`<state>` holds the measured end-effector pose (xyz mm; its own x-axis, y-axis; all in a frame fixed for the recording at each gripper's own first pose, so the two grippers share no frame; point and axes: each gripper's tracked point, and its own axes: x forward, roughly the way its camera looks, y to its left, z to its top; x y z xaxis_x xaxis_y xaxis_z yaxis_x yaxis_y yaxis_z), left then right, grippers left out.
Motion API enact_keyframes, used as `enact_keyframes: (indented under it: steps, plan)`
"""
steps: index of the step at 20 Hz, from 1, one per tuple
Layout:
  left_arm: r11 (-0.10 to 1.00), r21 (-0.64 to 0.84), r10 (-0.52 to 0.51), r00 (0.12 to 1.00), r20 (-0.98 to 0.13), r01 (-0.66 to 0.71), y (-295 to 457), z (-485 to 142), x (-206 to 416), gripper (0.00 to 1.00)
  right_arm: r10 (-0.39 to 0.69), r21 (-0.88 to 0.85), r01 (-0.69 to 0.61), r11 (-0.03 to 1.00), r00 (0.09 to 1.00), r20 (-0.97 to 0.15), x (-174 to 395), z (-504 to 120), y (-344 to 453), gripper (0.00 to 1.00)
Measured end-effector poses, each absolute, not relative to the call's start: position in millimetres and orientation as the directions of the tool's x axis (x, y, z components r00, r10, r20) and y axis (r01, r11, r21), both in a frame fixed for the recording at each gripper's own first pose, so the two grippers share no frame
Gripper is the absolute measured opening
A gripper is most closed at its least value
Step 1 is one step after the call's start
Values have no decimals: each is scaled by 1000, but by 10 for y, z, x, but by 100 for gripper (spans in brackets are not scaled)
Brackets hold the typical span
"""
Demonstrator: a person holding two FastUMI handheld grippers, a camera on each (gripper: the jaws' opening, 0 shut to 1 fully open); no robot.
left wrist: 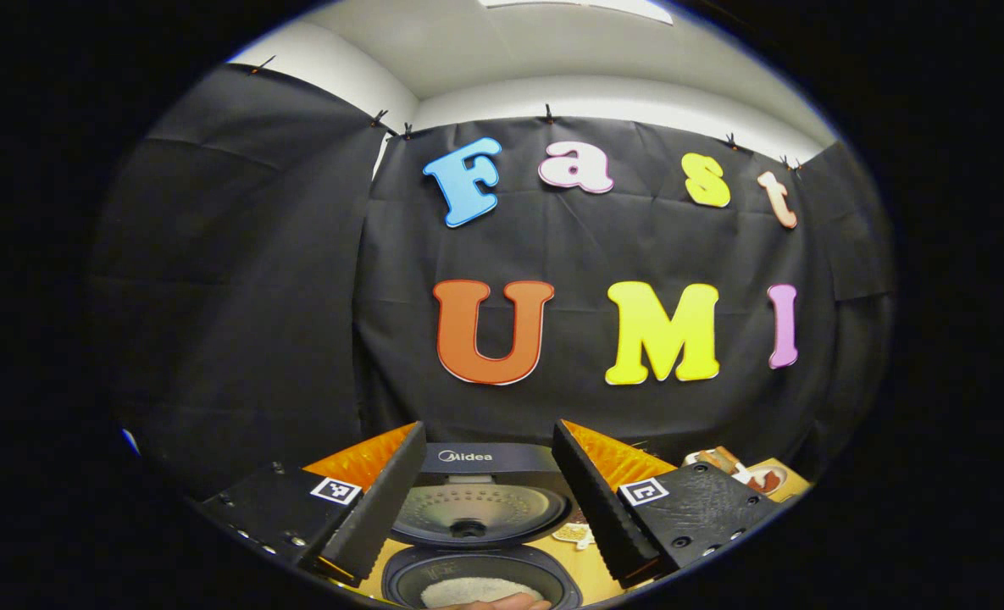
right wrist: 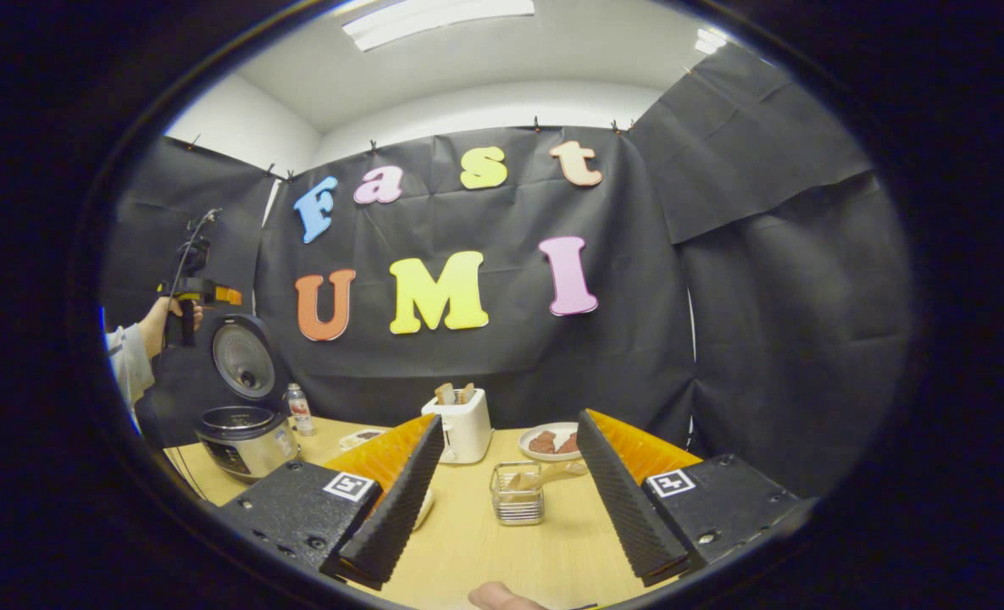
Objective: Close the left gripper, press the button to open the rice cooker; take a wooden spoon from the chopstick holder with the right hand, scoop a spoonful of rice and pour it into the rice cooker, then put the wooden spoon back into the chopstick holder.
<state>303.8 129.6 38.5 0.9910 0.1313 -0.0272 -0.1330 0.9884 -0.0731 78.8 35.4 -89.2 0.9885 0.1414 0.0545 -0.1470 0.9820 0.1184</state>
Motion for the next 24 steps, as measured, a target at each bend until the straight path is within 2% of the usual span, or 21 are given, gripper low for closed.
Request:
enact_keyframes:
  steps: [4, 7, 8, 9, 10, 11, 12, 15, 16, 17, 18, 23, 24]
  plan:
    - [992, -20, 125, 991, -52, -126, 1358, 239, 3208, 98, 103, 119, -111, 987, 992, 76, 747, -851, 242, 100]
    - [992, -34, 116, 990, -81, -119, 1337, 224, 3186, 99, 129, 125, -136, 983, 990, 61, 702, -879, 330, 100]
    - [992, -33, 117, 989, -90, -121, 1325, 223, 3150, 99, 144, 125, -151, 981, 988, 61, 673, -868, 365, 95]
    - [992, -36, 120, 988, -100, -124, 1309, 196, 3123, 99, 152, 122, -159, 980, 986, 65, 646, -848, 380, 94]
    - [991, -35, 128, 987, -100, -132, 1302, 217, 3087, 100, 153, 116, -160, 980, 986, 68, 619, -835, 372, 100]
    - [990, -24, 139, 985, -100, -142, 1302, 214, 3082, 99, 149, 116, -157, 981, 986, 74, 585, -814, 357, 95]
    - [988, -12, 151, 984, -98, -153, 1320, 221, 3104, 99, 150, 120, -159, 980, 986, 80, 551, -786, 359, 100]
    - [981, -62, 177, 976, -130, -186, 1327, 205, 3134, 100, 176, 106, -184, 977, 981, 78, 506, -783, 430, 100]
    - [980, -61, 177, 974, -143, -187, 1314, 189, 3118, 100, 172, 99, -180, 979, 982, 82, 503, -772, 406, 94]
    - [981, -57, 177, 971, -158, -188, 1293, 176, 3106, 100, 165, 104, -174, 979, 982, 91, 511, -749, 381, 94]
    - [981, -49, 176, 970, -167, -186, 1286, 182, 3093, 99, 162, 113, -173, 978, 982, 96, 526, -741, 380, 100]
    - [978, -62, 183, 959, -215, -201, 1356, 192, 3301, 100, 211, 128, -215, 968, 976, 48, 546, -872, 543, 100]
    - [977, -66, 186, 959, -215, -204, 1373, 196, 3345, 100, 212, 114, -216, 970, 976, 46, 544, -874, 550, 94]
